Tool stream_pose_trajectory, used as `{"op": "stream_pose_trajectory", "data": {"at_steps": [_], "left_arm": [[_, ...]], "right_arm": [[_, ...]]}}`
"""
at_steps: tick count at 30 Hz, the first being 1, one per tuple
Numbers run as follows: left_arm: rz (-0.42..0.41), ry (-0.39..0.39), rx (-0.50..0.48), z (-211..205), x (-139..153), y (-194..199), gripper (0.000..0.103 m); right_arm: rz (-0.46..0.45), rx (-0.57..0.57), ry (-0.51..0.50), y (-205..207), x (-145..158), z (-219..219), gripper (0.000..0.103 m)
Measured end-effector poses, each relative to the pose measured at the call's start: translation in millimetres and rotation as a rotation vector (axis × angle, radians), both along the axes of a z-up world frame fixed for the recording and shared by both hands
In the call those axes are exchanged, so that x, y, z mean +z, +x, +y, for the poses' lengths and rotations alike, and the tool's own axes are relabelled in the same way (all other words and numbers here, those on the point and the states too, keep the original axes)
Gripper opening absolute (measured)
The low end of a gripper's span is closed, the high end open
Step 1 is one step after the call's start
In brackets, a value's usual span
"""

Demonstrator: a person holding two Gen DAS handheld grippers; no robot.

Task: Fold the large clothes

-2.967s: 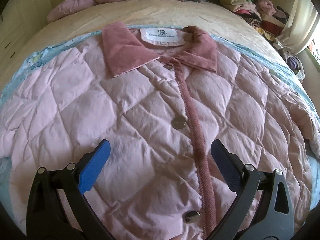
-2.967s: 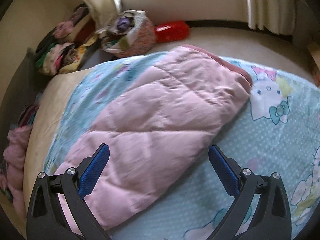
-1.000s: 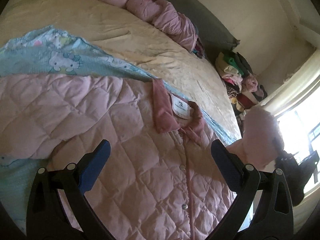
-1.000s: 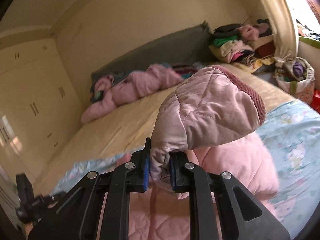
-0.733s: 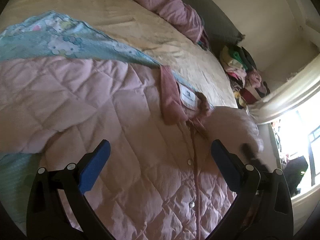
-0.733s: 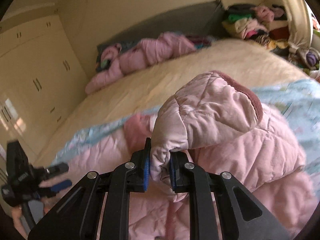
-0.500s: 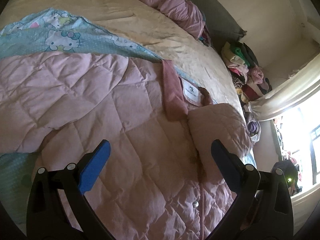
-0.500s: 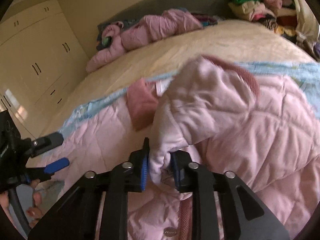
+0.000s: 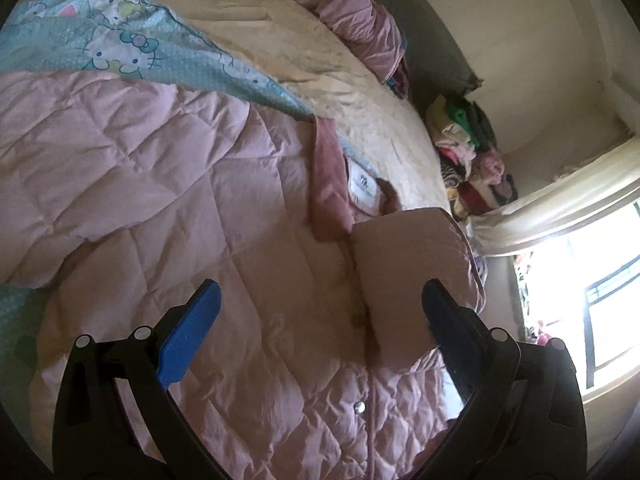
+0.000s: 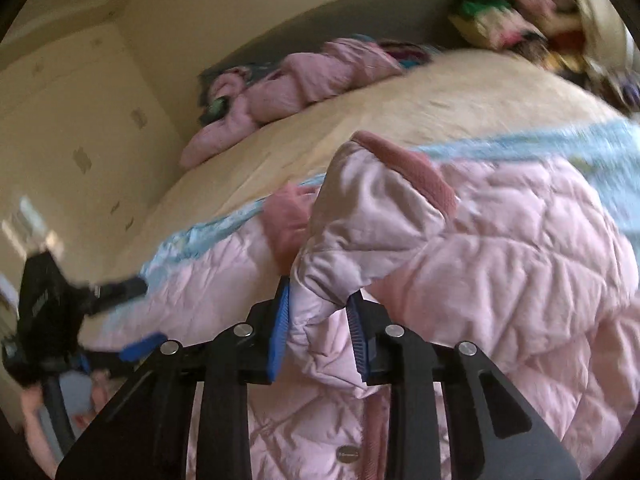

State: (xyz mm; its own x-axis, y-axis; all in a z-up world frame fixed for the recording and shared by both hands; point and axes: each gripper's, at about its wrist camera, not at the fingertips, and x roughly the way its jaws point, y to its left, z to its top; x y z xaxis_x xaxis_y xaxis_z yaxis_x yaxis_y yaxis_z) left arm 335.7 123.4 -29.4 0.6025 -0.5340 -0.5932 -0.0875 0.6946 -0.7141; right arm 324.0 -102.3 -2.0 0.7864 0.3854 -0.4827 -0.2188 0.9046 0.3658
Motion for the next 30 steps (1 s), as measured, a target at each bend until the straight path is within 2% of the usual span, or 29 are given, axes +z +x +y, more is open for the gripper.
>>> {"op": "stream_pose_trajectory", "data": {"at_steps": [4,8,15,18,20,21,24,26,27,28,29,30], "left_arm": [[-0.005,-0.071,-0.006,6,-3,1,0.094],[0.003,-0.080,-0.006,6,-8,3,0.094],[0.002,-0.147,-0.038,2,-18,7,0.094],[0.030,-0.124,-0.033,1,-29,10,0.094],[0.042,-0.154,-0.042,-1,-36,12,0.094],[0.047,-0.173,-0.049,-2,-40,13,0.094],[0.047,-0.142,-0.061,-9,-46,15,0.094],[0.019,-0.136,-0.065,-13,-46,14,0.092],[0.005,-0.106,-0.062,-17,-45,13,0.087],[0.000,-0.075,-0.065,-20,-45,13,0.068],[-0.005,-0.046,-0.069,-23,-44,14,0.039],[-0.012,0.011,-0.070,-27,-43,13,0.026]], "right_arm": [[-0.024,0.092,-0.130,-3,-2,31,0.026],[-0.022,0.168,-0.260,-8,-14,57,0.026],[0.009,0.255,-0.376,-12,-37,87,0.034],[0.026,0.292,-0.361,-13,-40,90,0.042],[0.036,0.319,-0.349,-16,-41,91,0.054],[0.047,0.334,-0.342,-17,-41,91,0.057],[0.072,0.343,-0.323,-21,-39,84,0.057],[0.076,0.325,-0.268,-22,-31,68,0.057],[0.078,0.311,-0.239,-24,-28,58,0.057],[0.081,0.291,-0.217,-27,-24,48,0.057],[0.083,0.276,-0.204,-28,-21,39,0.057],[0.082,0.255,-0.196,-30,-19,29,0.057]]}}
